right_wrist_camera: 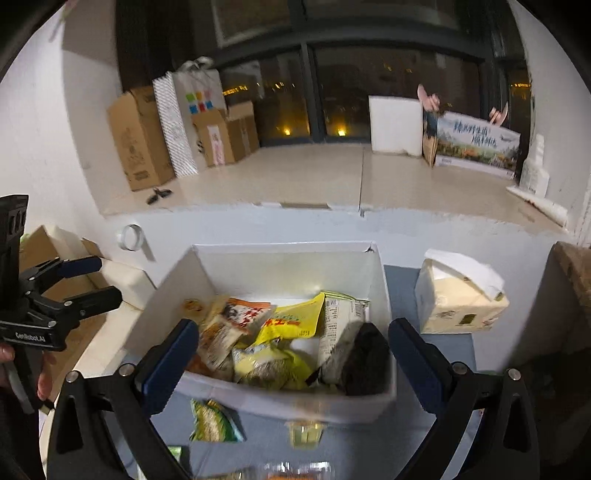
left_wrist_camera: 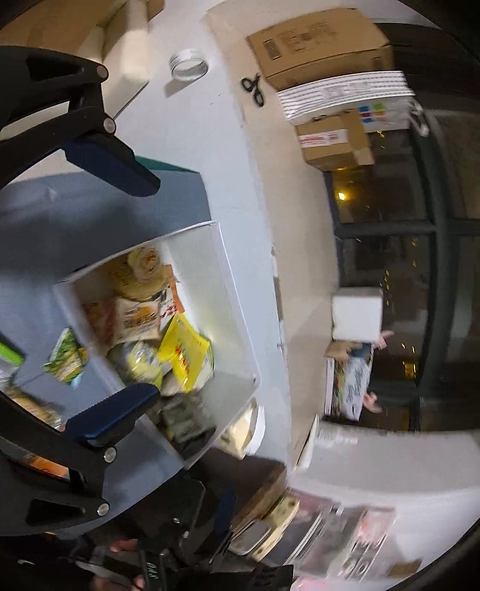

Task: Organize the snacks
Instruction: 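Withdraw both tools from the box back over the remaining snacks, then grasp the jelly cup and orange bread bag together with the right tool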

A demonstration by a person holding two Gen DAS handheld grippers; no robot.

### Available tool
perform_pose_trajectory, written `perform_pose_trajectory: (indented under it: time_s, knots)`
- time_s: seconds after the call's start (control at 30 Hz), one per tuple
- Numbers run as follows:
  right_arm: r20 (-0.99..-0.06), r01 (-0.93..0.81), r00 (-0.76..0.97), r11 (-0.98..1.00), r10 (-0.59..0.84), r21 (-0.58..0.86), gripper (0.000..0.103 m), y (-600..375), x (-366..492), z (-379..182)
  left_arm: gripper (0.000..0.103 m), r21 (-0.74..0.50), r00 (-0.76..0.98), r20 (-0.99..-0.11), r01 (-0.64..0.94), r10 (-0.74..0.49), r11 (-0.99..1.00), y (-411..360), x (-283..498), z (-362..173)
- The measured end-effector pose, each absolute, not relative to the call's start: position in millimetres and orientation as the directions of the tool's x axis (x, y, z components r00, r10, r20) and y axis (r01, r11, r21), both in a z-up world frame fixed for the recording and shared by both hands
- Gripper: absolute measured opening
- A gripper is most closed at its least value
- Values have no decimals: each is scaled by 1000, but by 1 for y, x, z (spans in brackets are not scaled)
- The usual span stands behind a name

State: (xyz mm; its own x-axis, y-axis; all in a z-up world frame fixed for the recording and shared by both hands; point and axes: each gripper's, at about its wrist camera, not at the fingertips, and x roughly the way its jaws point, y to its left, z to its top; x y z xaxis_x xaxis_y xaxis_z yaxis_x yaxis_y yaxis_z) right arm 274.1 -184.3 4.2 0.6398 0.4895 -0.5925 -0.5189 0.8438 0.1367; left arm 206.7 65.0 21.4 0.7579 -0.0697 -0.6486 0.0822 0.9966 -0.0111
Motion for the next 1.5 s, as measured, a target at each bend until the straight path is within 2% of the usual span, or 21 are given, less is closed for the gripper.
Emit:
perform_pose_trajectory:
  time_s: [0.2,0.33,0.53,0.83,1.03,1.13,1.27,1.5]
  knots:
    - [-525,-543,651,820,548,183,103,-226,203,2,103,-37,808,-576,131,-128,991,53,123,40]
    - [-540,-514,657,836,527,190,103,-245,169,-20,103,-78,837,-530,114,-138,990,46,81,35]
    - [-578,-466,664,867,474,175,103,-252,151,-57,103,-139,844,-522,56,-121,989,35,50,7]
    - [-658,-475,617,871,431,124,103,-230,177,-91,103,-192,830,-550,-12,-98,981,37,44,-22]
    - [-679,-472,595,871,430,137,103,-209,210,-108,103,-219,829,-543,20,-139,976,33,40,-26]
    - [-699,-476,562,864,443,165,103,-196,230,-117,103,-210,829,-543,23,-136,977,30,38,-27]
    - [-736,-463,550,877,394,123,103,-178,252,-131,103,-213,827,-545,21,-137,977,32,36,-29]
    - [-795,-399,497,905,348,147,103,-165,280,-159,103,-210,820,-560,0,-120,978,36,37,-35]
